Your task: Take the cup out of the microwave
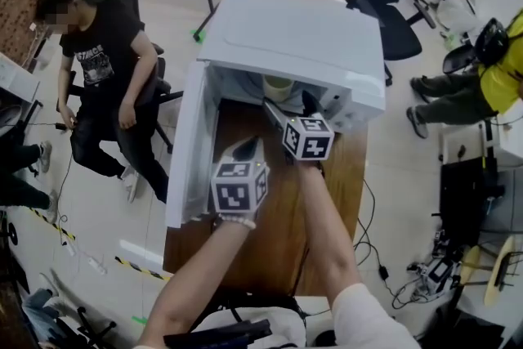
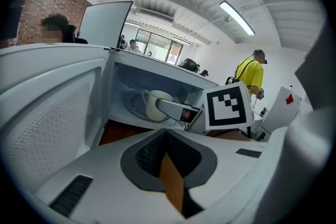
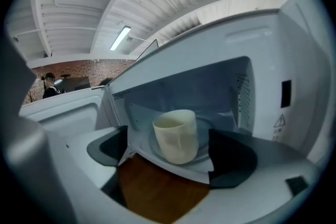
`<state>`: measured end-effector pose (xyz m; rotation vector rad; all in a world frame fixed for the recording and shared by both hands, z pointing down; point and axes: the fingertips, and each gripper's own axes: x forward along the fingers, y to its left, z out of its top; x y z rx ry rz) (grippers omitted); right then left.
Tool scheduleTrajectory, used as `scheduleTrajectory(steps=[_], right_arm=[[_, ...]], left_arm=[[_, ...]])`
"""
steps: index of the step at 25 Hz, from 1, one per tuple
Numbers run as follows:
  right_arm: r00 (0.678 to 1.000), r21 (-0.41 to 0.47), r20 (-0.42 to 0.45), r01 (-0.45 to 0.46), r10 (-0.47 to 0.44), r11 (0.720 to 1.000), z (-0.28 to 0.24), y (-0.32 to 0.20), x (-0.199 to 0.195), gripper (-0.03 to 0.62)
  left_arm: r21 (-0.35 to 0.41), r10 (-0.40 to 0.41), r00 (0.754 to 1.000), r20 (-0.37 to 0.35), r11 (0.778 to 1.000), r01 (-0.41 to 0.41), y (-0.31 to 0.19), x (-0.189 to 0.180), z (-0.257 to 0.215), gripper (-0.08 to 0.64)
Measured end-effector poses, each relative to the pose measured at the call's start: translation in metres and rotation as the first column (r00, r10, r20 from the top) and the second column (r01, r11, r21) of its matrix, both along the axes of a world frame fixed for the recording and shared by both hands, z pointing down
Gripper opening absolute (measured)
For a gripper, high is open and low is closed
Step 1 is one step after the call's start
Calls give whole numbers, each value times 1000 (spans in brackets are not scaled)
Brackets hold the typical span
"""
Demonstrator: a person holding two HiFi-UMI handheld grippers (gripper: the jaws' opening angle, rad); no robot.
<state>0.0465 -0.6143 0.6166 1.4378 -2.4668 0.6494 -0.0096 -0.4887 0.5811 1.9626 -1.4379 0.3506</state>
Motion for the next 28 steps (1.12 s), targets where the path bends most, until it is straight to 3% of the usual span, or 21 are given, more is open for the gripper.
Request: scheduleTrajectory(steps=[4, 28], right_arm=[[999, 8, -47, 16, -16, 1000, 8, -23, -6, 589], [993, 79, -121, -8, 18, 997, 39, -80, -36, 582]], left_arm=[[-9, -16, 1000, -9, 1000, 16, -13, 2, 9, 0], [-6, -41, 999, -33, 999, 40, -37, -16, 14, 0]])
